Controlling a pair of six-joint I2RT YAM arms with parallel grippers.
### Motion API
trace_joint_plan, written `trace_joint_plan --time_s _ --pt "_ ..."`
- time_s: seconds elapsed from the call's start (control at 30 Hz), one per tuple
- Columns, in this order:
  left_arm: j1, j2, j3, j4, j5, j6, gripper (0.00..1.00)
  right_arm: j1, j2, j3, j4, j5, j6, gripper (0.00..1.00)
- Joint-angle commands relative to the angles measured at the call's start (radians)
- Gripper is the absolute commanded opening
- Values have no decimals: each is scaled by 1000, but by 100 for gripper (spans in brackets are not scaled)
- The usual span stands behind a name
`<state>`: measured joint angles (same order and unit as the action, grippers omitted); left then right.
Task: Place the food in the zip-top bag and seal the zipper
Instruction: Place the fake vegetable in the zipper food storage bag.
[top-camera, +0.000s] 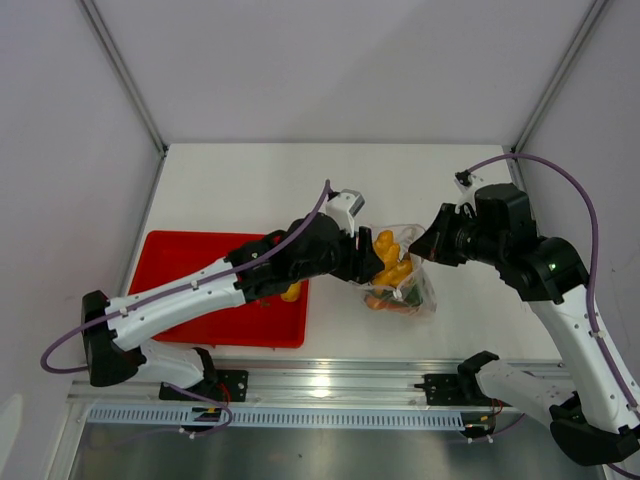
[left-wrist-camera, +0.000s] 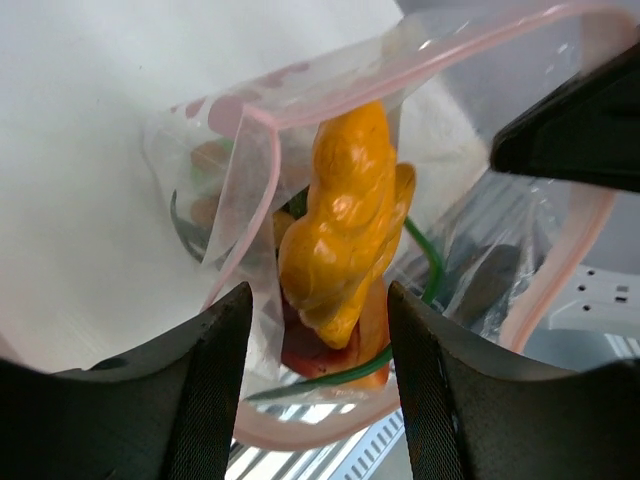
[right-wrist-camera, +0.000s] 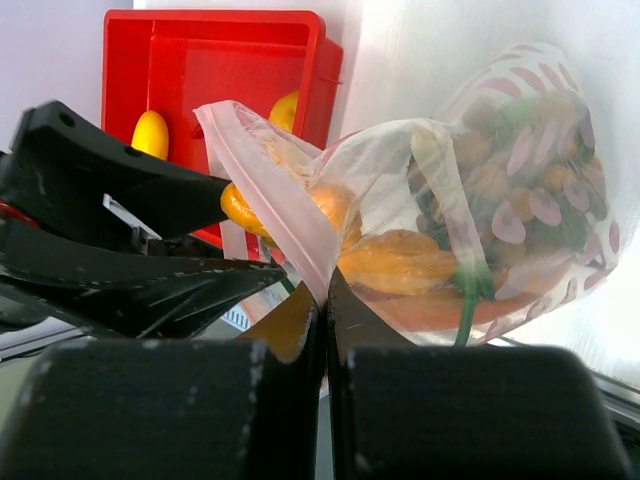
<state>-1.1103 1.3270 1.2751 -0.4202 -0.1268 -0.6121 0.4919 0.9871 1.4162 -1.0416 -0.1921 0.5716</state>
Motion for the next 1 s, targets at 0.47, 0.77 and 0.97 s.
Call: trace_joint_plan --time_s 0.47,0.77,0.97 --pt "63 54 66 244 291 98 27 -6 -24 20 28 -10 -18 0" --pt "63 -125 -80 306 202 175 41 -6 -21 26 23 -17 -29 0" --pt "95 -304 -120 119 29 140 56 -6 -28 -5 35 -24 -45 0"
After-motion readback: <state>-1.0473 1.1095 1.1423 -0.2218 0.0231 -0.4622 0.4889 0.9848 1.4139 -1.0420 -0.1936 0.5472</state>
